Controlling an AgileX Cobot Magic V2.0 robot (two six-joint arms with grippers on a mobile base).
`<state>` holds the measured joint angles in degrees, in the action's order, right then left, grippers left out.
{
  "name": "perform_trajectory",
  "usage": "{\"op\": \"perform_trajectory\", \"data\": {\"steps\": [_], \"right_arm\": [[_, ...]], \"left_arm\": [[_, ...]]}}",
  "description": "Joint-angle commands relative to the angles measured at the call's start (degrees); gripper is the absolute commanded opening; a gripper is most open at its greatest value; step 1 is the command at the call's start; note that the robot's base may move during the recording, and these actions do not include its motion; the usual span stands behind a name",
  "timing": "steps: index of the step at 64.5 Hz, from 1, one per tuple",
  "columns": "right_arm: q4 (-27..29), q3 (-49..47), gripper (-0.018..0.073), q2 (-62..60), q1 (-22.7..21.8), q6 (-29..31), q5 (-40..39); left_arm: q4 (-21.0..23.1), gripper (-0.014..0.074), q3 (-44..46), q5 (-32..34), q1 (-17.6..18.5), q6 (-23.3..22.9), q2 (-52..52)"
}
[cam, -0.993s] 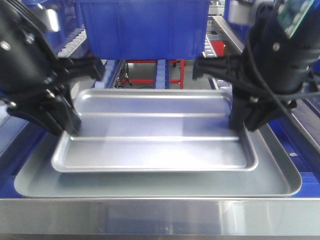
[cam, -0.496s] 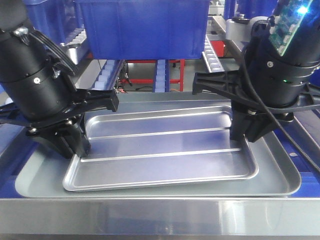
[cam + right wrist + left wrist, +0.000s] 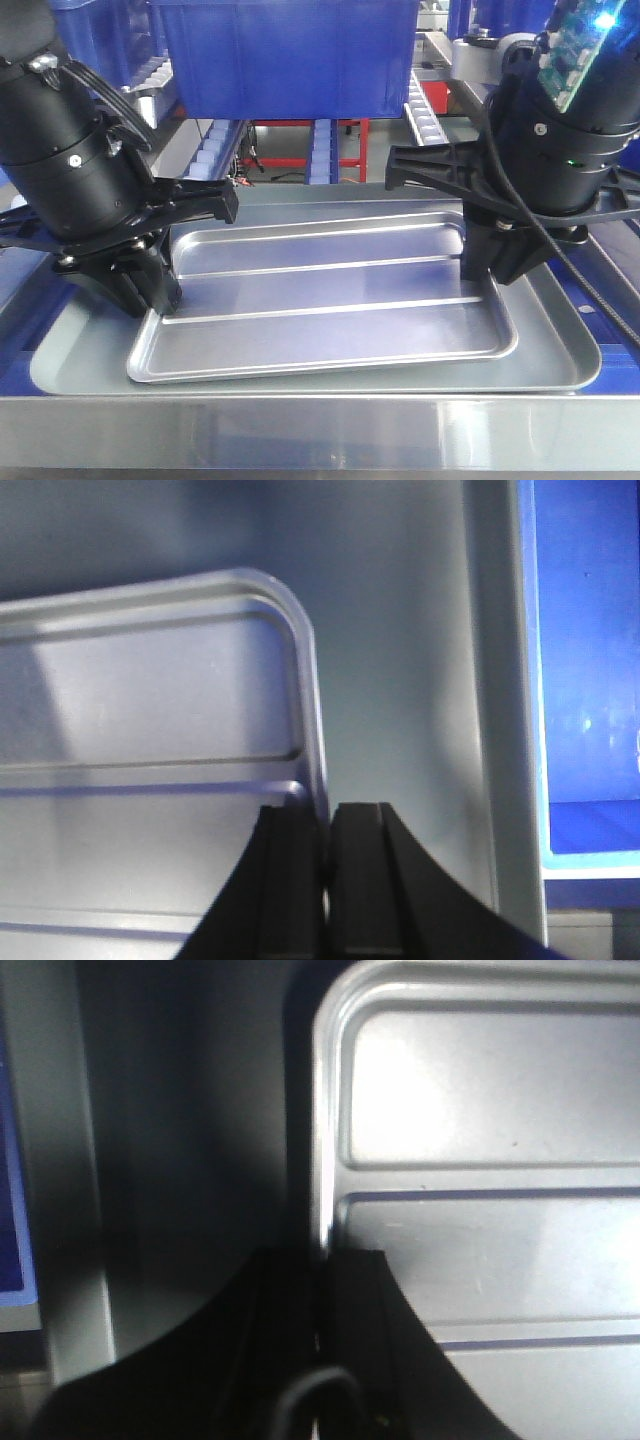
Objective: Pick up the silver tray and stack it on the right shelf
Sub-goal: 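Lower the held tray into the larger silver tray, then open both grippers and raise them away from the stacked trays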
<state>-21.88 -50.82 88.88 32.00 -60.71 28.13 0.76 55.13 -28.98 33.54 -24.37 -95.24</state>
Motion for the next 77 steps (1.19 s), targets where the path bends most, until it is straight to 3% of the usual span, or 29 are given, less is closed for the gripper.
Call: {"op": "perform_trajectory", "data": {"steps": [1,10,13,19,25,31,40,51,55,68,77], "right_arm": [[-2.55,-2.01,0.006,-2.09,-0.64,-0.26,-1.64],[-2.21,-2.01,0.013,-2.09,-0.58,-0.32,-1.63],[-1.4,-2.01,0.0204,-2.09,-0.58,-0.32,-1.63],[-0.61,-2.01,0.0429,-2.09,-0.58,-0.32,-1.63],[-1.14,-2.01,0.0547,-2.09,-0.65,-0.32,-1.0],[-3.38,-2.72,0.051,-2.09,-0.77,-0.32,0.61],[-3.49,-6.98,0.0383,-2.33,-0.45,-0.17,6.48],[-3.44,-11.64,0.0032,-2.96,0.27,1.65,9.61],[-3.66,-11.87,0.0069,-2.88,0.11,1.64,7.88],[-3.62,-12.19,0.0049,-3.17,0.44,1.81,5.93],[-4.42,-10.7,0.0052,-4.2,1.52,5.76,-0.19]], "left_arm": [[-0.76,-0.009,1.28,-0.57,-0.02,0.87,1.76],[-0.76,-0.0062,1.28,-1.6,-0.02,0.87,1.76],[-0.76,-0.0006,1.28,-2.1,-0.02,0.87,1.76],[-0.76,0.0226,1.28,-1.57,-0.02,0.87,1.76],[-0.29,0.0363,1.64,-1.34,-0.02,0.87,1.76],[-0.29,0.0325,3.0,-2.37,-0.02,0.87,1.76],[-0.29,0.0221,7.4,-6.08,-0.02,0.87,1.76],[-0.76,-0.0027,13.32,-12.63,-0.02,0.87,1.76],[-1.4,-0.0111,13.97,-12.53,-0.15,0.87,1.76],[-1.09,-0.0092,15.61,-12.55,-0.15,0.87,2.21],[0.07,-0.0092,12.16,-6.54,-0.02,0.87,5.77]]}}
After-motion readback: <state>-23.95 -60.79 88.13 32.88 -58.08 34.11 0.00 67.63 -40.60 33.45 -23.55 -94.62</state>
